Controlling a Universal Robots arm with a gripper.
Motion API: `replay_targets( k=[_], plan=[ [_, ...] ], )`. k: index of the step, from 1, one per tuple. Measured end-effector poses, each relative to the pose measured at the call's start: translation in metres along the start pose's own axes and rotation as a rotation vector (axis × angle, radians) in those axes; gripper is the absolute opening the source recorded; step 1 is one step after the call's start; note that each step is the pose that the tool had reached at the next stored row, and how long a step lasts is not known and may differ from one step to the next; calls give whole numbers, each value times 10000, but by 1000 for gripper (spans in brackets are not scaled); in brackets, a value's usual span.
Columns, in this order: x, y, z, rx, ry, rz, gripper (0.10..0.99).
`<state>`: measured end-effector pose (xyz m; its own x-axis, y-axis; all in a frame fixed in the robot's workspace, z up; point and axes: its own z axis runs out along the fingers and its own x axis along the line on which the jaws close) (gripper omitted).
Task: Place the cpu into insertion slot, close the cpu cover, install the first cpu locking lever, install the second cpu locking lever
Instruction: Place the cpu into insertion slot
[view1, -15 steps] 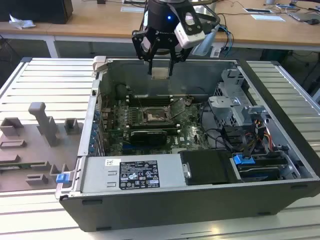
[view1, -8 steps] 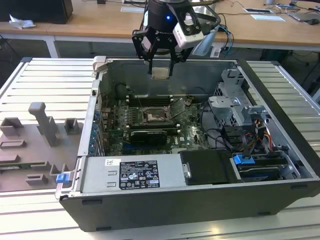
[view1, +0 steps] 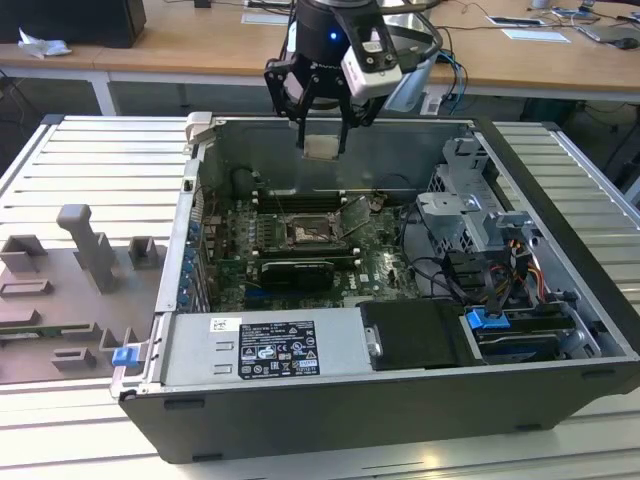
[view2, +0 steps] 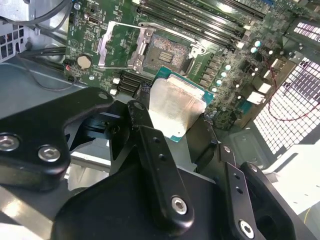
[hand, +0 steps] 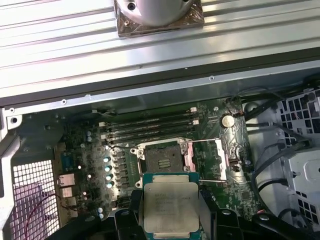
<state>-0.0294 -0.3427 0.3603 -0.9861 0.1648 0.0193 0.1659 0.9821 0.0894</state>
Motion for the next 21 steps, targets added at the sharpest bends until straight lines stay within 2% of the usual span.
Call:
replay_targets(
  k=[9,21],
  plan=[
    [-3,-2,27,68,3,130,533],
    [-3,-3,33,58,-40,628,533]
  ],
)
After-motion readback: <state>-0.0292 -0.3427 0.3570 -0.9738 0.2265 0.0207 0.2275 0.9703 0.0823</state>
